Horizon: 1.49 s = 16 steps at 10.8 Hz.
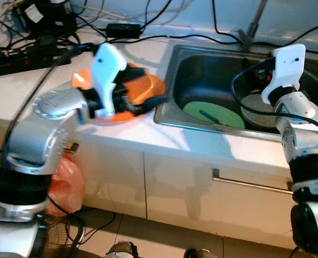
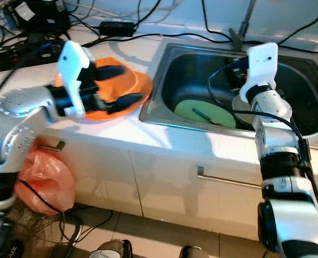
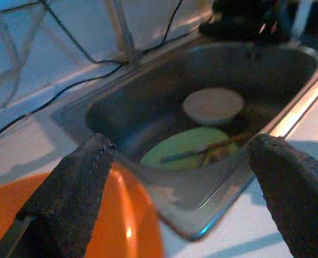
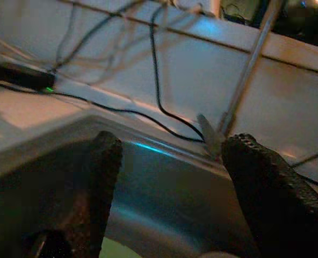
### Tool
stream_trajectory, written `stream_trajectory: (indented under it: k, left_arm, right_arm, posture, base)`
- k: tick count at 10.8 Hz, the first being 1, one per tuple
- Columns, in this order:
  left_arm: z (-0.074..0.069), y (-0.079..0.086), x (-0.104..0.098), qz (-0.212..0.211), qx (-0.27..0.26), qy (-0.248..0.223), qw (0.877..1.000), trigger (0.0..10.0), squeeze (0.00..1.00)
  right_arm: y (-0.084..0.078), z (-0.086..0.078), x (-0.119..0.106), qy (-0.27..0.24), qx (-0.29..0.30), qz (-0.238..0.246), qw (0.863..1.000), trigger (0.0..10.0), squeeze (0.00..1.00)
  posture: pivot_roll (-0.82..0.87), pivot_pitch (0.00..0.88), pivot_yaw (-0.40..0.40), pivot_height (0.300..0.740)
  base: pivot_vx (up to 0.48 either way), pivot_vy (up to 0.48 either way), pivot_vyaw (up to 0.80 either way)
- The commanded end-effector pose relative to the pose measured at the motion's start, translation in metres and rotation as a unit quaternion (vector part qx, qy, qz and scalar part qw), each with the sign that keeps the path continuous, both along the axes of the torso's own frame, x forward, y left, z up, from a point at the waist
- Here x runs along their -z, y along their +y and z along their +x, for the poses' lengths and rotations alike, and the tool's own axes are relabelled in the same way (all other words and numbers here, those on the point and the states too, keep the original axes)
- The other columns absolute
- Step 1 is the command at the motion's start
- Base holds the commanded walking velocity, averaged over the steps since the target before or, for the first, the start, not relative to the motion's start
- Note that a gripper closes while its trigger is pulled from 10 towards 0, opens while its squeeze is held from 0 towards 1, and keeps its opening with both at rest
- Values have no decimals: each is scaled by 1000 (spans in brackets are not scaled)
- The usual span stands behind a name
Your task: Kitchen organization
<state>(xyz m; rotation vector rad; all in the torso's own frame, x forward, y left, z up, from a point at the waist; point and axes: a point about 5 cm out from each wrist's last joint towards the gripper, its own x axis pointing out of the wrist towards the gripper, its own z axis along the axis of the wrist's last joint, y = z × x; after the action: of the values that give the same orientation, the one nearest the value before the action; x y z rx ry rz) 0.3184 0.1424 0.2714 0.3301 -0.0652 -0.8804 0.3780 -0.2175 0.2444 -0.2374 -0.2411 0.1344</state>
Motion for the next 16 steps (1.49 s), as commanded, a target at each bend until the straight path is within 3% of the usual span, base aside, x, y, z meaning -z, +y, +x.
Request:
stream_trajectory:
  k: [1, 2, 7, 9, 12, 13, 14, 15, 16]
  left_arm:
    - [2, 0, 0, 18, -2, -4, 1000, 10000, 0]
    - [7, 4, 3, 51, -15, -13, 998, 10000, 0]
    - [23, 9, 15, 101, -30, -12, 994, 10000, 0]
    - [29, 10, 22, 125, -33, -6, 992, 10000, 0]
    - [35, 13, 38, 181, -19, 21, 983, 10000, 0]
    - [39, 15, 38, 183, -25, 20, 983, 9294, 0]
    - [41, 16, 38, 183, -30, 19, 983, 9294, 0]
    - [43, 16, 37, 180, -31, 20, 983, 1216, 0]
    - [45, 16, 37, 177, -33, 20, 983, 0, 0]
  right_arm:
    - [5, -4, -3, 2, -27, -2, 1000, 10000, 0]
    - [17, -16, -11, 13, -104, 17, 994, 10000, 0]
    - [44, -45, -14, 57, -235, 19, 970, 10000, 0]
    - [52, -55, -16, 63, -265, 23, 962, 10000, 0]
    - [66, -74, -15, 87, -335, 39, 937, 10000, 0]
    - [66, -76, -13, 94, -337, 35, 936, 10000, 0]
    - [66, -77, -13, 97, -335, 35, 937, 10000, 0]
    - [66, -78, -13, 99, -335, 35, 936, 10000, 0]
    - [65, -79, -13, 104, -334, 35, 936, 10000, 0]
  posture:
    - [134, 92, -21, 740]
    - [132, 89, -15, 740]
    - [124, 85, -5, 740]
    - [119, 89, 3, 740]
    - [113, 92, 9, 740]
    - [111, 94, 9, 740]
    - [111, 94, 9, 740]
    - [108, 93, 9, 740]
    - [107, 95, 7, 740]
  base:
    - [0, 0, 0]
    - [0, 0, 0]
    - [0, 0, 0]
    - [0, 0, 0]
    - [0, 0, 0]
    - [0, 0, 0]
    - [0, 0, 0]
    - [0, 0, 0]
    - [0, 0, 0]
